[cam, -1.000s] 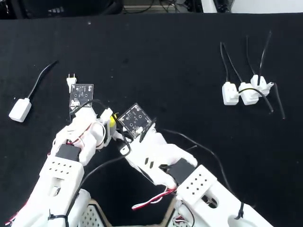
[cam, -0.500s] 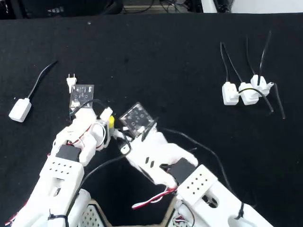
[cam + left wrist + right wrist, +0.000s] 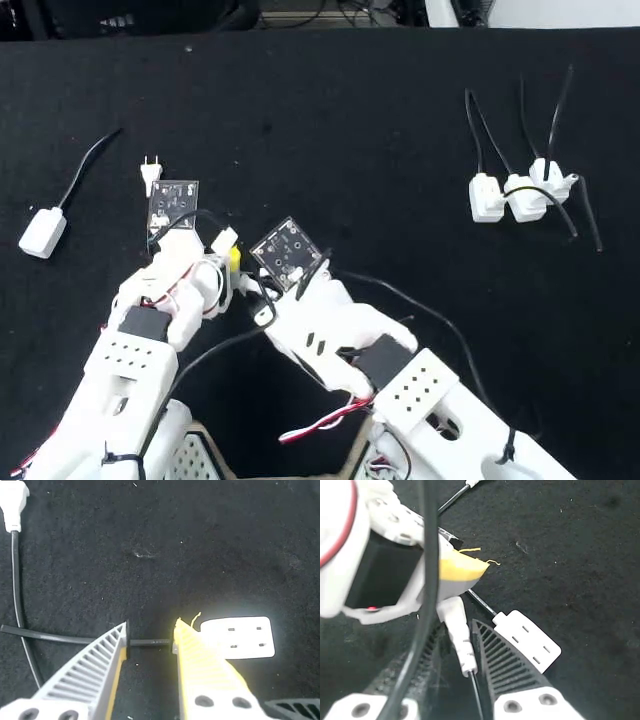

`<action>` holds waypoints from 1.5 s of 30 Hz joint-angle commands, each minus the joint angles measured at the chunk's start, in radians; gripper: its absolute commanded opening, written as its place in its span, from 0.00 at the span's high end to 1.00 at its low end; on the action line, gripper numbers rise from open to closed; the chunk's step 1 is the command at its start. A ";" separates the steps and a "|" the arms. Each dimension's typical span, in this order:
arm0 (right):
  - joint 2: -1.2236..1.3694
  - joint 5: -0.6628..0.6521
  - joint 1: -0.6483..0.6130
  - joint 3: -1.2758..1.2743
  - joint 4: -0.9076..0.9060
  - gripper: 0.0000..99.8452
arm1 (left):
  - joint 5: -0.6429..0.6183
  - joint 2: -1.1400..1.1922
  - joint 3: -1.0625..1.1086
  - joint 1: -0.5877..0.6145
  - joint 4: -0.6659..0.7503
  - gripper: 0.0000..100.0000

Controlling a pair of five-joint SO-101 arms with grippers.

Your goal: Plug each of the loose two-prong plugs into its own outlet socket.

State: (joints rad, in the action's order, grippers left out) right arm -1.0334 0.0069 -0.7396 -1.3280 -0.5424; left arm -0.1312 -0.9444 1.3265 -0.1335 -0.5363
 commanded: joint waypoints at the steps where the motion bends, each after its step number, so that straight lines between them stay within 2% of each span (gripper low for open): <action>1: -0.058 0.009 0.038 0.044 0.011 0.99 | -0.003 0.021 -0.013 -0.010 -0.023 0.84; 8: -0.058 0.009 0.044 0.050 0.011 0.99 | 0.031 0.094 -0.053 -0.073 -0.055 0.84; 15: -0.058 0.009 0.074 0.042 0.011 0.99 | 0.002 0.146 -0.102 0.022 -0.057 0.84; 22: -0.050 -0.040 0.086 -0.002 0.009 0.99 | -0.028 0.003 -0.090 0.105 -0.066 0.84; 27: -0.048 -0.040 0.192 0.002 0.000 0.99 | -0.060 -0.132 -0.079 0.166 -0.129 0.84; 32: 0.061 -0.046 0.278 0.160 -0.167 0.99 | -0.063 -0.239 -0.019 0.197 -0.129 0.85; 37: 0.338 -0.046 0.295 0.466 -0.420 0.99 | -0.103 -0.358 0.061 0.194 -0.126 0.84; 42: 0.611 -0.040 0.298 0.797 -0.726 0.99 | -0.109 -0.500 0.213 0.191 0.000 0.85; 45: 0.740 -0.037 0.296 0.972 -0.868 0.99 | -0.103 -0.592 0.260 0.163 0.006 0.85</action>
State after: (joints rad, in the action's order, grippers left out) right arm -0.3920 -0.0330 -0.4618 -0.5623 -1.2820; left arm -0.2279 -1.4246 1.5505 0.0568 -0.5669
